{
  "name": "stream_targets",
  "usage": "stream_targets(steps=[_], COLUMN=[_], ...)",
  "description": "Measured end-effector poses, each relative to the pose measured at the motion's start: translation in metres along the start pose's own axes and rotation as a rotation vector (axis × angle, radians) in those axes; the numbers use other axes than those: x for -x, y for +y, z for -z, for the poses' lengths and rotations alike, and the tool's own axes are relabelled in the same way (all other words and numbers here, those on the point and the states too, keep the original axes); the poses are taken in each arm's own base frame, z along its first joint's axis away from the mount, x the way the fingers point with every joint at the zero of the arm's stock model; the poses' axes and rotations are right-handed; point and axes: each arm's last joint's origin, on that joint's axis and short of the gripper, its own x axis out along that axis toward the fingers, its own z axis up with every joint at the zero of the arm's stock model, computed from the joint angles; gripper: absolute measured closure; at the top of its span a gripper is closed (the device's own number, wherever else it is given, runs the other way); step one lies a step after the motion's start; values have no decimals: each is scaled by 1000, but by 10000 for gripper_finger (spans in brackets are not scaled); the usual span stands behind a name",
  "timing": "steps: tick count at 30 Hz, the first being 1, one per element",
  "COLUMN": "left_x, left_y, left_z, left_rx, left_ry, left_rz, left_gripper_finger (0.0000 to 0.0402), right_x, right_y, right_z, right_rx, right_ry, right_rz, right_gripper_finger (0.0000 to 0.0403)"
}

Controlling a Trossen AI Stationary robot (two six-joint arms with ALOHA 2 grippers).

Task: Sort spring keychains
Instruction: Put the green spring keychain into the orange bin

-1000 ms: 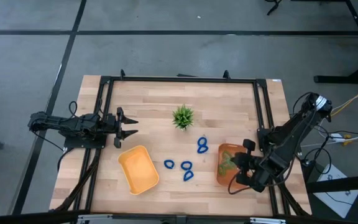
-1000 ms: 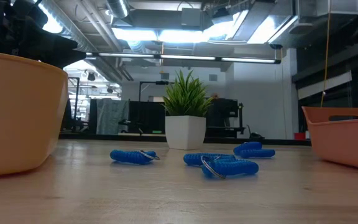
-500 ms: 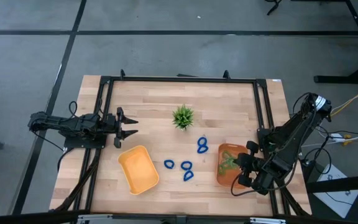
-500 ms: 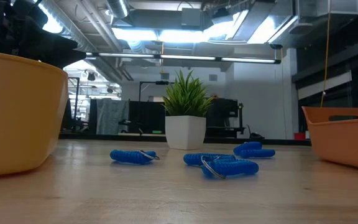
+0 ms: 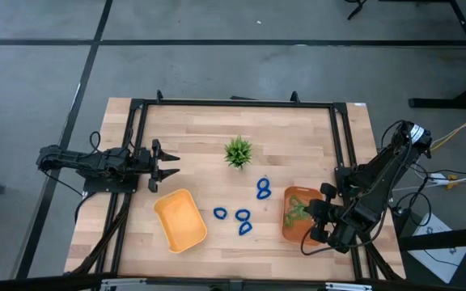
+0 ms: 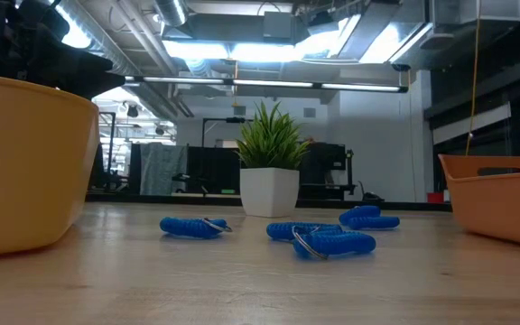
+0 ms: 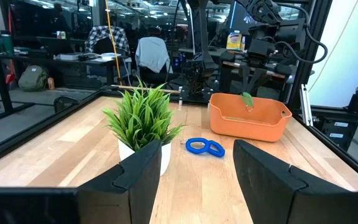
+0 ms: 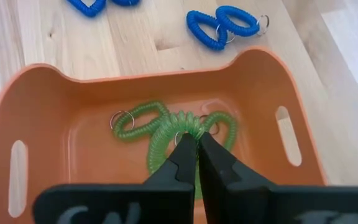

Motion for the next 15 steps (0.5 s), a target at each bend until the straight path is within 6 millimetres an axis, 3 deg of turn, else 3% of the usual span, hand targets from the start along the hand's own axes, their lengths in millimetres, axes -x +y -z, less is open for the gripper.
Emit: stream_targets(steps=[15], left_x=[0], left_y=[0], left_z=[0], left_rx=[0], left_ry=[0], left_rz=[0], left_gripper_finger=[205], right_x=[-1], right_y=[-1], right_z=[-1], right_rx=[42], right_ry=[3], right_rz=[10], right_gripper_finger=[386])
